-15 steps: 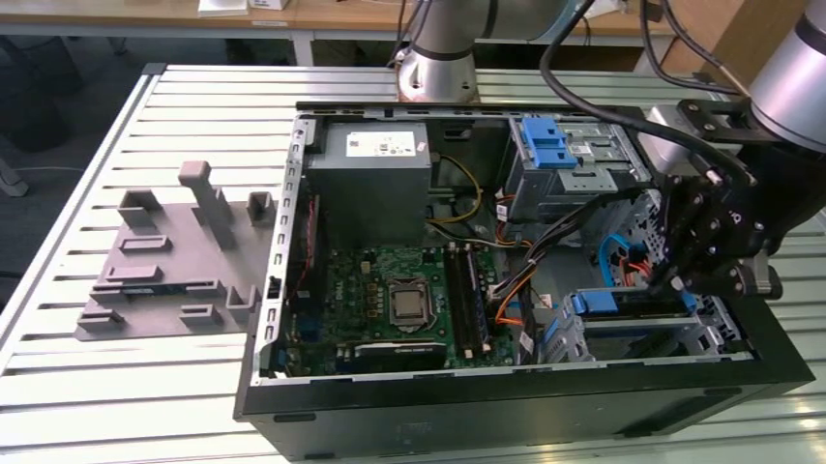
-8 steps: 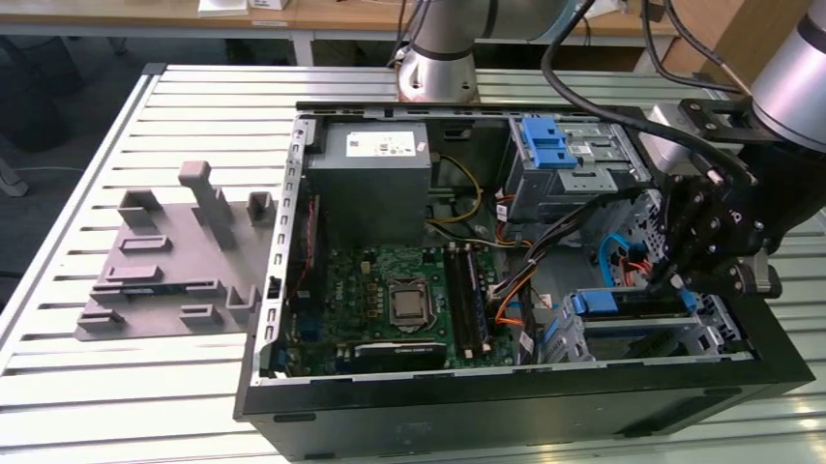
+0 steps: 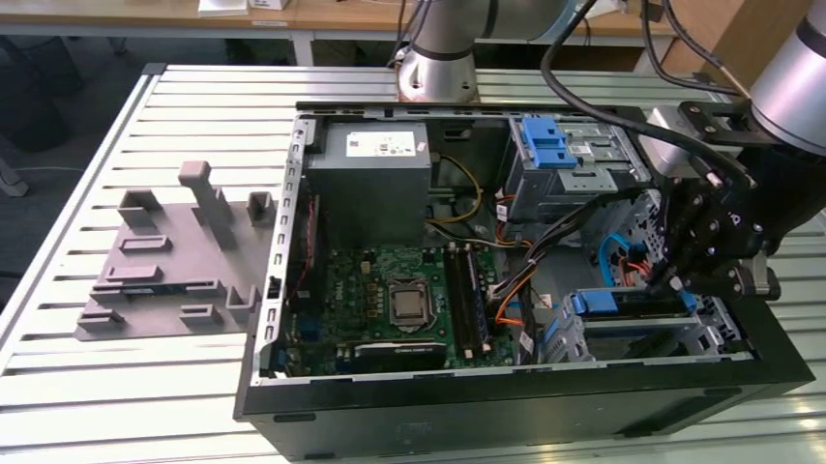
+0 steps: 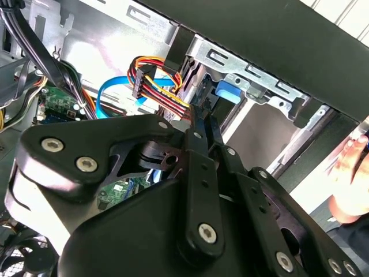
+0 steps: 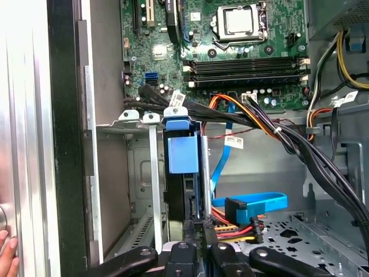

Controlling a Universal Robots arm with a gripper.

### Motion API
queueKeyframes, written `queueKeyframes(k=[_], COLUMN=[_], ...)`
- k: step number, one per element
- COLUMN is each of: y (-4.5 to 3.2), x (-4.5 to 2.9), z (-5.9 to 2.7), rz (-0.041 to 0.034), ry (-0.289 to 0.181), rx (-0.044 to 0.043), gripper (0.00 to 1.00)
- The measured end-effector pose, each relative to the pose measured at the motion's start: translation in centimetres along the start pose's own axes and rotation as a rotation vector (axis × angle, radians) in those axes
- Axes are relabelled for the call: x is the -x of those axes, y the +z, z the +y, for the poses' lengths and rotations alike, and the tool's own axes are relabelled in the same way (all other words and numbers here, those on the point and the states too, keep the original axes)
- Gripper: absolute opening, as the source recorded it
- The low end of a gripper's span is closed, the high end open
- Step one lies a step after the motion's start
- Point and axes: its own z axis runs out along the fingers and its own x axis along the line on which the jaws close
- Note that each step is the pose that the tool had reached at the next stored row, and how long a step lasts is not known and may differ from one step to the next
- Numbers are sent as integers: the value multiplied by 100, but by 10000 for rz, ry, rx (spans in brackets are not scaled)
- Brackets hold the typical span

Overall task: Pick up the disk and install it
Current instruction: 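Insert the first disk wire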

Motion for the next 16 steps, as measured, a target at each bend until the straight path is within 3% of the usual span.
queueKeyframes(k=[7, 16], y=[27, 53], x=[0, 2], z=[-4, -13], rz=[15, 13], ry=[-3, -1], rx=[79, 81], gripper=[16, 16])
